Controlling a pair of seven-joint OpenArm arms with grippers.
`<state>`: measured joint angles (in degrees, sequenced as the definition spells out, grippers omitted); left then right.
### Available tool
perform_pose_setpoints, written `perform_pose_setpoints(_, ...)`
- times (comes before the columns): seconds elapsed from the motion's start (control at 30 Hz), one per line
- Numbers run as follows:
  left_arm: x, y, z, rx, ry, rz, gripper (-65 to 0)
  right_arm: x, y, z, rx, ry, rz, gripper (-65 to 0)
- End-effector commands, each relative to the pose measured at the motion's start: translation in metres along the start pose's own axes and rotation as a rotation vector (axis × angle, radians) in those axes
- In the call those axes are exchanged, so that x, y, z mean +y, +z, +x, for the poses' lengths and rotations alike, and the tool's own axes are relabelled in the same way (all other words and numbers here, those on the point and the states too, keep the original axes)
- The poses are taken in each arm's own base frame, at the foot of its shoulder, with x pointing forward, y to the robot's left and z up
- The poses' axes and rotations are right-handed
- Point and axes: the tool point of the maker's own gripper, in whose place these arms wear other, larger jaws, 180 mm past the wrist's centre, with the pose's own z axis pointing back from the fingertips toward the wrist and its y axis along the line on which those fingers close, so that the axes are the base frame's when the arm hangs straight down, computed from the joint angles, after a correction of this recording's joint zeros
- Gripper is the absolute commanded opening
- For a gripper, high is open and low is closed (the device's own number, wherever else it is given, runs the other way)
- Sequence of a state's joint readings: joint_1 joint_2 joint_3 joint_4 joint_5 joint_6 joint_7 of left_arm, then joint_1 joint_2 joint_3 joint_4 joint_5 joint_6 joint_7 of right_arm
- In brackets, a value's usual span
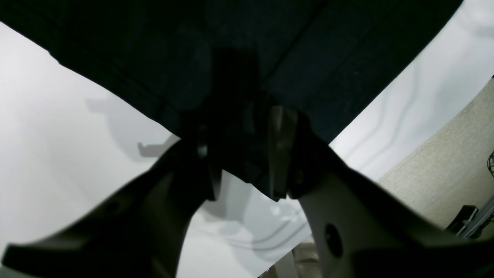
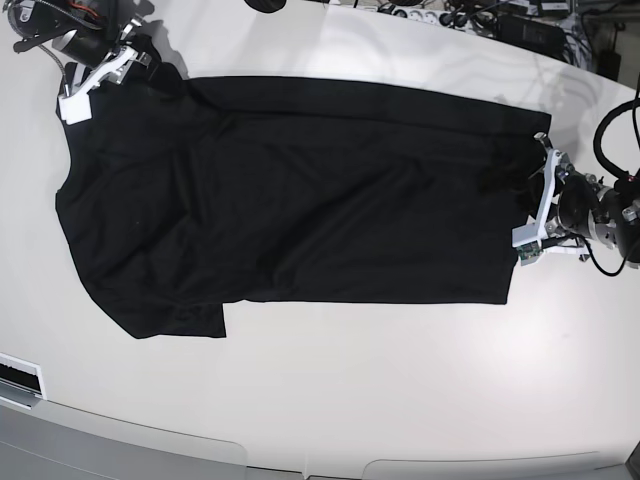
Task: Layout the t-shirt on the table in an organized manner, then fold the t-shirt properly
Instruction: 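Move the right gripper over the shirt body and lower it to grasp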
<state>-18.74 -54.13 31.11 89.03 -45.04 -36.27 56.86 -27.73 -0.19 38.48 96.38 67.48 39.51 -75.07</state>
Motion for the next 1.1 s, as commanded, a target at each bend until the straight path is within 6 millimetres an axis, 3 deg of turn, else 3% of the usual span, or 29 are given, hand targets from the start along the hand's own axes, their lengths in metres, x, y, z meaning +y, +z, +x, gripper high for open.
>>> perform_pose_setpoints(0.0,0.01,0.011,0.003,-0.014,-0.003,0.028,-43.9,0.006,0.004,0.012,-0.033,0.04,0.011,-65.0)
perform_pose_setpoints(0.4,0.01,0.011,0.003,-0.014,-0.003,0.028,-44.0,-0.004,-0.014,0.079,-0.081,0.248,-0.125,-65.0)
perform_pose_setpoints(0.7,0.01,0.011,0.003,-0.014,-0.003,0.028,-43.9,0.01,-0.053,0.095,0.09,0.532,-0.181,-65.0)
perform_pose_setpoints(1.07,0.01,0.011,0.003,-0.014,-0.003,0.028,-43.9,0.031,-0.083,0.13,0.056,0.725,-0.255,-65.0)
